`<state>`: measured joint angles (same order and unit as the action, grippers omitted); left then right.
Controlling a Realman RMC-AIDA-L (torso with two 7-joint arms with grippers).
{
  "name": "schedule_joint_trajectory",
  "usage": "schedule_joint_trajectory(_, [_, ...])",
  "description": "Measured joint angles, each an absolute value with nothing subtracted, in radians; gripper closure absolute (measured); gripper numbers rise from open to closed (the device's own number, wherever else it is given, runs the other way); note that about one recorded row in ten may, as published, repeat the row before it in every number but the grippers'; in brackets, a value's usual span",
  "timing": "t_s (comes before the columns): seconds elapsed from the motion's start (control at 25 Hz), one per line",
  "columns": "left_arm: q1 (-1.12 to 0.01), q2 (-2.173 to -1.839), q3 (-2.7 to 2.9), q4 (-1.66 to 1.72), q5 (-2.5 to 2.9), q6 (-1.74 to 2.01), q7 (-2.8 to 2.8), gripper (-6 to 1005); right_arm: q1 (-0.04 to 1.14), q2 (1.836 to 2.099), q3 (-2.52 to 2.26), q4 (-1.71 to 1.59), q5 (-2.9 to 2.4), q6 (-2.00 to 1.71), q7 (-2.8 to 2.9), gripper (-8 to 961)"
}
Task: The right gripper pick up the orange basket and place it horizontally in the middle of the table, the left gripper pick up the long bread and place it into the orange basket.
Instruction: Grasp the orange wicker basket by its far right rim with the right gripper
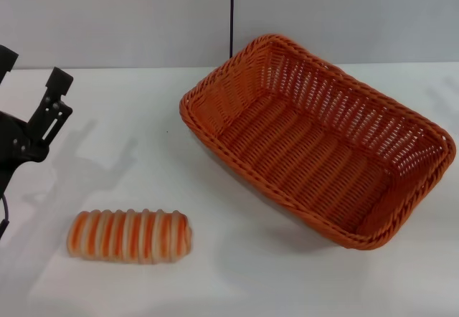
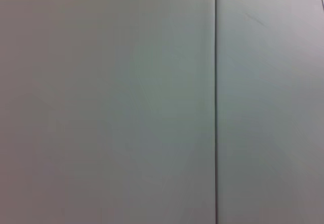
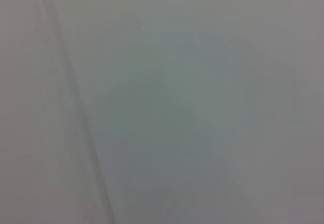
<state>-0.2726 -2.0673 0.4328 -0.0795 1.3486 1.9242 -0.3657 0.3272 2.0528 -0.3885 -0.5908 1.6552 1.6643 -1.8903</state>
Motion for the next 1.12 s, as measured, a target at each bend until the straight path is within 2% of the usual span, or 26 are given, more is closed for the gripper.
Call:
schedule_joint_trajectory(0.32, [-0.272,-2.068,0.454,-0.079,1.348,1.906,-0.366,188,0.341,2.039,-0.505,-0.777,1.603,1.674,-1.723,466])
schedule_joint_trajectory(0.4, [-0.27,-2.067,0.456,-0.084,1.348,1.886,-0.366,189,0.379,2.021,-0.524,-0.866,1.524,1.673,-1.575,466])
schedule_joint_trajectory(0.52, [-0.269,-2.067,0.456,-0.084,1.348,1.885,-0.366,190,0.392,2.013,-0.527,-0.888,1.499,1.672,-1.53,466])
schedule_joint_trajectory(0.56, [-0.269,-2.067,0.456,-0.083,1.348,1.882,-0.366,191,0.422,1.995,-0.532,-0.929,1.439,1.672,-1.449,466])
schedule_joint_trajectory(0.6, [-0.269,-2.067,0.456,-0.083,1.348,1.882,-0.366,191,0.422,1.995,-0.532,-0.929,1.439,1.672,-1.449,466])
schedule_joint_trajectory(0.64, [-0.269,-2.067,0.456,-0.083,1.348,1.878,-0.366,191,0.453,1.979,-0.533,-0.959,1.371,1.673,-1.389,466])
schedule_joint_trajectory(0.68, [-0.269,-2.067,0.456,-0.083,1.348,1.874,-0.366,192,0.453,1.979,-0.533,-0.959,1.371,1.673,-1.389,466])
schedule_joint_trajectory(0.76, [-0.272,-2.068,0.456,-0.085,1.348,1.863,-0.367,193,0.506,1.958,-0.538,-1.002,1.248,1.677,-1.301,466])
schedule_joint_trajectory(0.96, [-0.276,-2.068,0.461,-0.087,1.348,1.855,-0.367,195,0.559,1.946,-0.551,-1.041,1.154,1.69,-1.237,466])
schedule_joint_trajectory(1.12, [-0.277,-2.068,0.474,-0.088,1.348,1.846,-0.367,197,0.595,1.92,-0.568,-1.044,1.093,1.68,-1.185,465])
